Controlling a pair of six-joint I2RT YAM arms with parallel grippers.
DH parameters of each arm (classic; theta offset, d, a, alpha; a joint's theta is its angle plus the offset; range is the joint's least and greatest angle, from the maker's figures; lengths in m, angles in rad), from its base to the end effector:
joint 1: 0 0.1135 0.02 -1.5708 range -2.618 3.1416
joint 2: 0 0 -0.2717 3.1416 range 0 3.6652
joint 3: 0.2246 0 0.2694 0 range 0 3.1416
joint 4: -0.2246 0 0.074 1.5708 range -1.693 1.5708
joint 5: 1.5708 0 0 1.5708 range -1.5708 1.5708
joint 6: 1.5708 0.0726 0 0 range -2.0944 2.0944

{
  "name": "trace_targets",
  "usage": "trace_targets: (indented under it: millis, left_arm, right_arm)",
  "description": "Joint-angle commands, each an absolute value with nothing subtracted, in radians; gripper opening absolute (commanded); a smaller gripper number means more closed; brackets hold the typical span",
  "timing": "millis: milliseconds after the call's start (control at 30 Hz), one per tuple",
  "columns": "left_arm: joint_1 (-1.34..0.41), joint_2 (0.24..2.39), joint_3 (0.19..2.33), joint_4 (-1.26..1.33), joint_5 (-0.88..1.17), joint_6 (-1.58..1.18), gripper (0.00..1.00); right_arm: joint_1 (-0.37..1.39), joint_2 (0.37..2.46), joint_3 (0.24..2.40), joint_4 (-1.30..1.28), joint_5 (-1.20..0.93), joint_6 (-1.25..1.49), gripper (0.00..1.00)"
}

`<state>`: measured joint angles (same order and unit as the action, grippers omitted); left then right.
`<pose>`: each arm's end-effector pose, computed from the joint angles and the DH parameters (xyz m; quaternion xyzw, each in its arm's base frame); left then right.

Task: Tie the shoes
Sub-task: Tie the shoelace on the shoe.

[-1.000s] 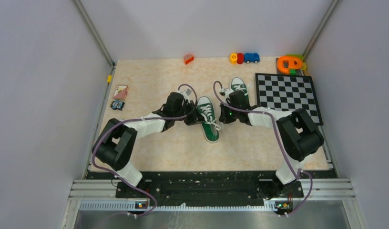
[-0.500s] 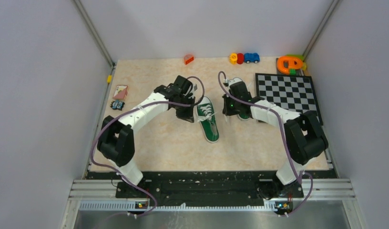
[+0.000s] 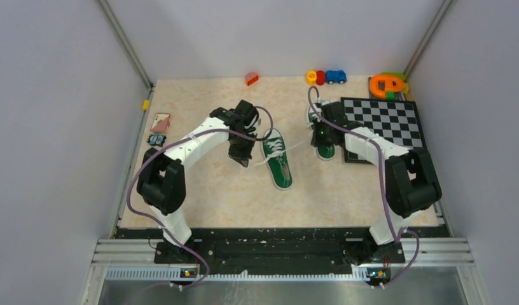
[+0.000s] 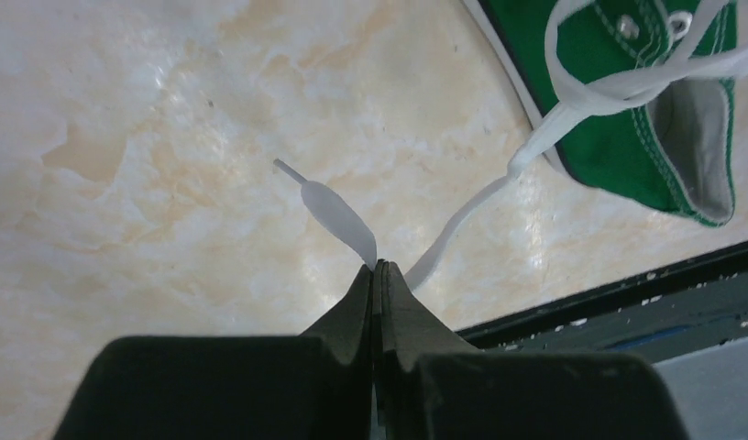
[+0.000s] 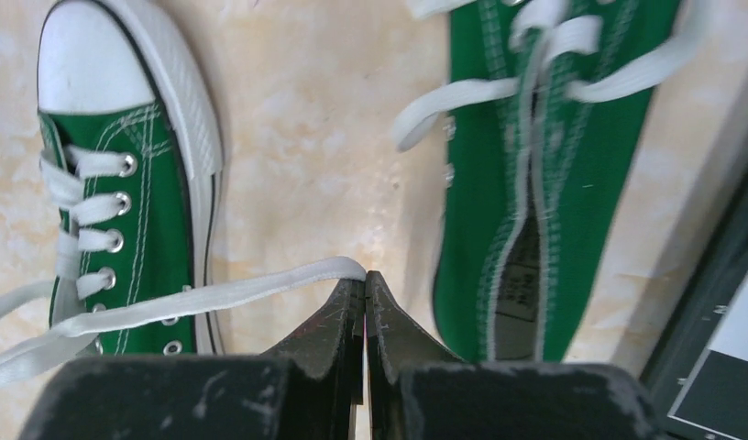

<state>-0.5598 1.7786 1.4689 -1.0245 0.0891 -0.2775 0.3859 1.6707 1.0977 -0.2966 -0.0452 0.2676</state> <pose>0.3175 -0.2066 0.2142 0.1448 0.9814 -0.0883 0.0897 0.3646 0.1517 0.1799 -0.0632 0.9368 0.1303 0.3184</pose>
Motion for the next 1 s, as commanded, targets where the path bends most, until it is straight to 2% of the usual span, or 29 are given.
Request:
trace_targets:
  millis: [0, 300, 433, 533, 667, 833, 967]
  left_arm:
    - [-0.511, 1.703, 1.452, -0.875, 0.141, -0.282, 0.0]
    - [-0.36, 1.561, 1.325, -0.632, 0.303, -0.342, 0.0]
    - [-0.192, 1.441, 1.108, -0.467, 0.413, -0.431, 0.0]
    - [-0.119, 1.367, 0.977, -0.367, 0.392, -0.465, 0.0]
    - [-0.094, 1.374, 0.875, -0.295, 0.436, -0.496, 0.0]
    - [-0.076, 1.419, 0.778, -0.152, 0.51, -0.552, 0.0]
    - [-0.009, 1.413, 0.739, -0.084, 0.525, -0.59, 0.0]
  right_arm:
    - [0.332, 1.593, 1.166, -0.31, -0.008, 0.29, 0.0]
    - [0.24, 1.541, 1.192, -0.377, 0.081, 0.328, 0.0]
    - [0.213, 1.5, 1.11, -0.367, 0.109, 0.365, 0.0]
    - [0.206, 1.468, 1.043, -0.359, 0.141, 0.388, 0.0]
    - [0.206, 1.437, 0.986, -0.391, 0.199, 0.423, 0.0]
    - [0.188, 1.337, 0.9, -0.411, 0.375, 0.498, 0.0]
    - [0.155, 1.235, 0.863, -0.41, 0.404, 0.504, 0.0]
